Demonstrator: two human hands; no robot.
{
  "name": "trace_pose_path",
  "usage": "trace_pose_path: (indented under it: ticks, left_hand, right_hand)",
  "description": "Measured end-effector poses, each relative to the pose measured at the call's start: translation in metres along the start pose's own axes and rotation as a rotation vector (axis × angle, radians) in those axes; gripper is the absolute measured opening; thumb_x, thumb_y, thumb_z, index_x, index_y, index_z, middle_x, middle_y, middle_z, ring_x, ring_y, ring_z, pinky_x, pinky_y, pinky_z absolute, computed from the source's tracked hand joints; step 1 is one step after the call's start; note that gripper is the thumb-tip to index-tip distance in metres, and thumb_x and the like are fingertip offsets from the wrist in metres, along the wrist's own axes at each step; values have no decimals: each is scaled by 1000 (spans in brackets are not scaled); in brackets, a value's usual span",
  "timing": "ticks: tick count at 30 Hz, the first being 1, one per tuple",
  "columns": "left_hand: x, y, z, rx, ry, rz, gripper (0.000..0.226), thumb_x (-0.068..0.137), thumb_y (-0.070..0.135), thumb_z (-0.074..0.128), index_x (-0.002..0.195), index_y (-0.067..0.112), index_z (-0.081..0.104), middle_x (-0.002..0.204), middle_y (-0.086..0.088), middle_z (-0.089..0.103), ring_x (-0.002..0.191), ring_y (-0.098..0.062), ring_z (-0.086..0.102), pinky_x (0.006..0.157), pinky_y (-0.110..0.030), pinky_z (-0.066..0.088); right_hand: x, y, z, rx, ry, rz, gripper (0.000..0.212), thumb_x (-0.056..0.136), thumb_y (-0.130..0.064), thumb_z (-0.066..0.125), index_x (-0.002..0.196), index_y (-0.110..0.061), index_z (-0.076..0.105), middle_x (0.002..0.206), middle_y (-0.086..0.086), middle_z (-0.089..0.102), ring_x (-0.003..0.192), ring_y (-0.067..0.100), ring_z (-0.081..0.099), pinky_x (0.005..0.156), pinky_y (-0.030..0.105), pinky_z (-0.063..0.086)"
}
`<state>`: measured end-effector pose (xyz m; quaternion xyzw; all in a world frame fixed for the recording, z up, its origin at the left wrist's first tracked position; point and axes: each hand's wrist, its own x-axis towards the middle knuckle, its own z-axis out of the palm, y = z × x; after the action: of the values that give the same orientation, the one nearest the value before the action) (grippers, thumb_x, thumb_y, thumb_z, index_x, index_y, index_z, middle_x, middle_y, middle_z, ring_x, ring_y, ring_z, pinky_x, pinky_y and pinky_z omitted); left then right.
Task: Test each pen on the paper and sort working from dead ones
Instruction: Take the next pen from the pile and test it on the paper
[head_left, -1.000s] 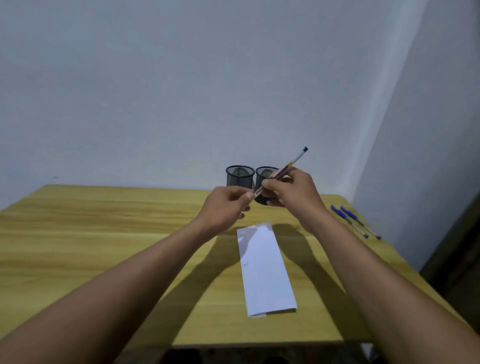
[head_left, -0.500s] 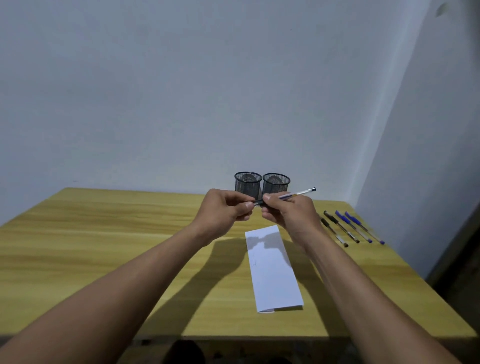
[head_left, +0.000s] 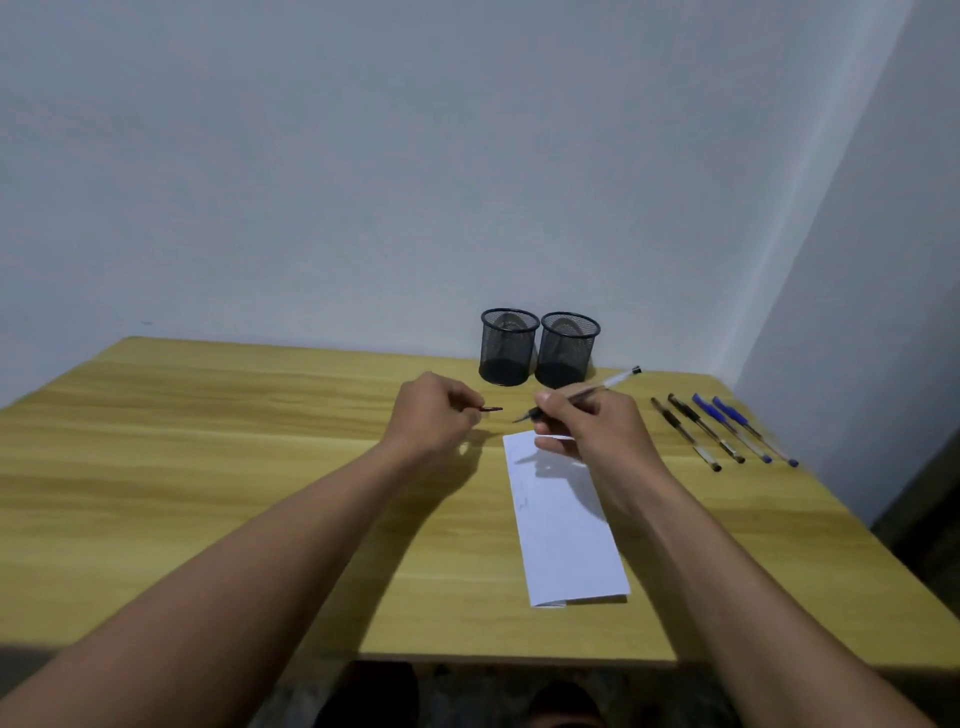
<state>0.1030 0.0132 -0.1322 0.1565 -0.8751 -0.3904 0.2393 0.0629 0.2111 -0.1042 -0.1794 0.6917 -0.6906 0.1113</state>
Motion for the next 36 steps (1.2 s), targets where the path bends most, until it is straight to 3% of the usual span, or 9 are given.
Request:
trace_pose_path:
  ticks: [4, 7, 10, 14, 18, 22, 29, 33, 36]
  left_hand:
    - [12, -20, 23, 113, -7, -62, 6, 77, 21, 78, 82, 25, 77, 79, 7, 75, 79, -13, 69, 76, -33, 58]
    - [16, -28, 33, 140, -22, -79, 11, 79, 25, 80, 89, 27, 78, 88, 7, 75, 87, -15, 69, 78, -33, 57]
    - [14, -26, 32, 140, -23, -78, 34, 79, 27, 81, 111, 26, 74, 102, 5, 74, 96, -16, 68, 80, -29, 52]
    - [-17, -18, 21, 208, -11, 5, 40, 89, 36, 64, 128, 29, 64, 122, 6, 70, 112, -20, 64, 92, -36, 52]
    - [-67, -12, 1, 286, -251, 137, 59, 81, 59, 60, 133, 32, 61, 140, 7, 60, 130, -16, 52, 105, -35, 43]
    - [-88, -10, -5, 492, -445, 179, 97, 68, 91, 44, 148, 37, 40, 161, 1, 29, 150, -17, 21, 120, -49, 19]
    - [-93, -7, 4, 531, -454, 151, 97, 67, 89, 45, 152, 43, 30, 166, -1, 16, 154, -19, 5, 122, -53, 4]
    - [-92, -4, 6, 537, -479, 132, 94, 69, 86, 47, 152, 46, 26, 166, -1, 13, 154, -21, 1, 121, -54, 0]
    - [-92, -4, 6, 534, -491, 119, 94, 68, 86, 47, 151, 47, 26, 167, -1, 11, 154, -20, 0, 121, -54, -1]
  right_hand:
    - [-8, 6, -1, -142, -30, 7, 17, 95, -24, 70, 95, -7, 75, 86, 12, 72, 73, 14, 68, 65, 34, 63]
    - [-19, 12, -6, -152, -75, 56, 15, 97, -22, 67, 97, -9, 76, 87, 14, 75, 74, 18, 70, 68, 38, 63]
    - [-28, 20, -9, -115, -76, 73, 18, 97, -16, 67, 94, -2, 76, 80, 18, 73, 71, 18, 69, 69, 42, 62]
    - [-37, 31, -8, -176, -73, 0, 11, 93, -6, 69, 84, -3, 74, 69, 11, 69, 62, 17, 64, 61, 37, 59]
    - [-42, 46, -8, -185, -31, -12, 11, 91, -3, 67, 83, 5, 65, 62, 16, 61, 55, 25, 54, 51, 35, 49]
    - [-43, 54, -7, -308, -11, -33, 17, 92, -19, 68, 81, -5, 64, 61, 10, 65, 53, 23, 56, 52, 38, 46]
    - [-47, 52, -5, -424, -10, -45, 24, 80, -36, 67, 75, -13, 61, 67, 9, 65, 70, 37, 66, 62, 56, 55]
    - [-48, 51, -5, -516, -20, -64, 19, 85, -21, 69, 76, -7, 61, 66, 9, 62, 59, 21, 58, 60, 44, 52]
    - [-47, 53, -5, -535, 18, -76, 20, 88, -23, 69, 78, -8, 61, 65, 3, 61, 57, 12, 53, 57, 37, 47]
